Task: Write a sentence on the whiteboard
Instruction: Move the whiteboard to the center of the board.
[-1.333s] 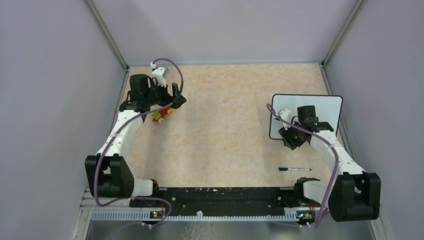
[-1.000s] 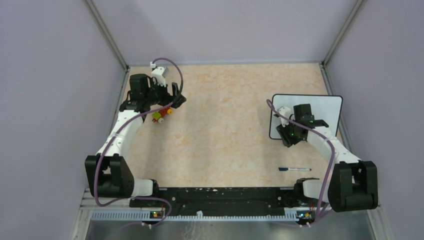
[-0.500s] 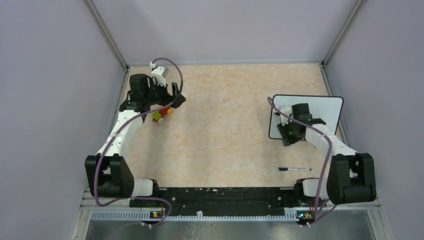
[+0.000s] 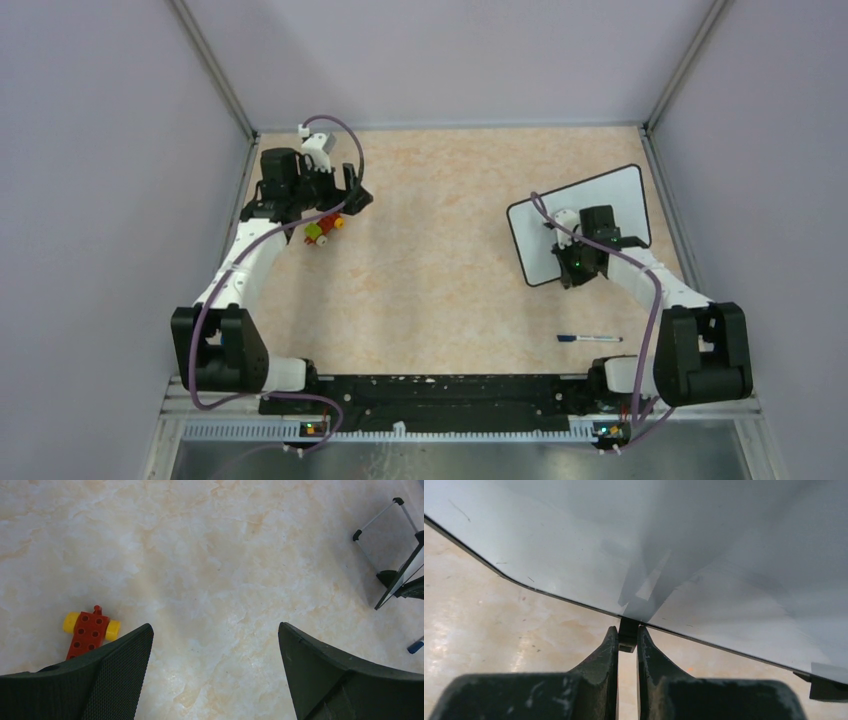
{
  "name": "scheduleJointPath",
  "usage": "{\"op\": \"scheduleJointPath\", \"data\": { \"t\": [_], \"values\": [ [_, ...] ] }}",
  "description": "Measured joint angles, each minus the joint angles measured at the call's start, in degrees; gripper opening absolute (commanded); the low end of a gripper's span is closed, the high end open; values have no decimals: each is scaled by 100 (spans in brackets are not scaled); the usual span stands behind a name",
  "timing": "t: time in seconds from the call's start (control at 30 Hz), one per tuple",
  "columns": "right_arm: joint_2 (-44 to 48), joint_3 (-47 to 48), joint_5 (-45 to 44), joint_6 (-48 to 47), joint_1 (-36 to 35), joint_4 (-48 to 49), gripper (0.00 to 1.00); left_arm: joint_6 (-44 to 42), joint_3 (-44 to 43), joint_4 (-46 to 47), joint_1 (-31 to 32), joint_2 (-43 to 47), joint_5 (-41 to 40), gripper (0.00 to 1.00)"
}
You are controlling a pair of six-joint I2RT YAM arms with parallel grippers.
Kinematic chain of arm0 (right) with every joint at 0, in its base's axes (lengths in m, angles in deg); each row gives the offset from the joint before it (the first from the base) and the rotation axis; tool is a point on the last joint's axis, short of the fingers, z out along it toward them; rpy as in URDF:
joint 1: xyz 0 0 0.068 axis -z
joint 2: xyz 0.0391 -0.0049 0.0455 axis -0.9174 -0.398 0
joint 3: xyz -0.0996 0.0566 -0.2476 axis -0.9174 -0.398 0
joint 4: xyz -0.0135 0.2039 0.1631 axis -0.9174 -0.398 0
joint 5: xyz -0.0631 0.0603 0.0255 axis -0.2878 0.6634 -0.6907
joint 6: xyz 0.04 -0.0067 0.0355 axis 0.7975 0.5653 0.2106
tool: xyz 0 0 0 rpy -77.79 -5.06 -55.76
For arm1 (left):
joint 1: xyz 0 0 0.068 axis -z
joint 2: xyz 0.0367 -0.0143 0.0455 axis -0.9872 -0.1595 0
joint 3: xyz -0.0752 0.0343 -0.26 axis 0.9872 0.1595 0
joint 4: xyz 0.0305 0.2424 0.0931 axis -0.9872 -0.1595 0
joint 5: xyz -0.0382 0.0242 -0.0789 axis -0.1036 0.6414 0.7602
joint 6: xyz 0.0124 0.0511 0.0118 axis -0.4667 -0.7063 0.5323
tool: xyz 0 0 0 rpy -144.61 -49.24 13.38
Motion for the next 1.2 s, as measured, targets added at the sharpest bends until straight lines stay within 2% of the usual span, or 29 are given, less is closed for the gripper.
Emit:
{"op": "scheduleJointPath", "data": {
  "t": [0.23, 0.63, 0.97, 1.2],
  "values": [
    [-2, 2, 601, 177, -420, 11, 0, 48, -20, -96, 0, -61, 7, 99],
    [-485, 210, 975, 544, -2282, 468, 0, 48, -570, -621, -55, -354, -33, 99],
    [-933, 348, 1150, 1165, -3764, 1241, 0, 181, -868, -839, -498, -448, -74, 99],
    [-1222, 483, 1152, 1609, -4468, 1561, 0, 278, -868, -911, -498, -535, -201, 99]
  ]
}}
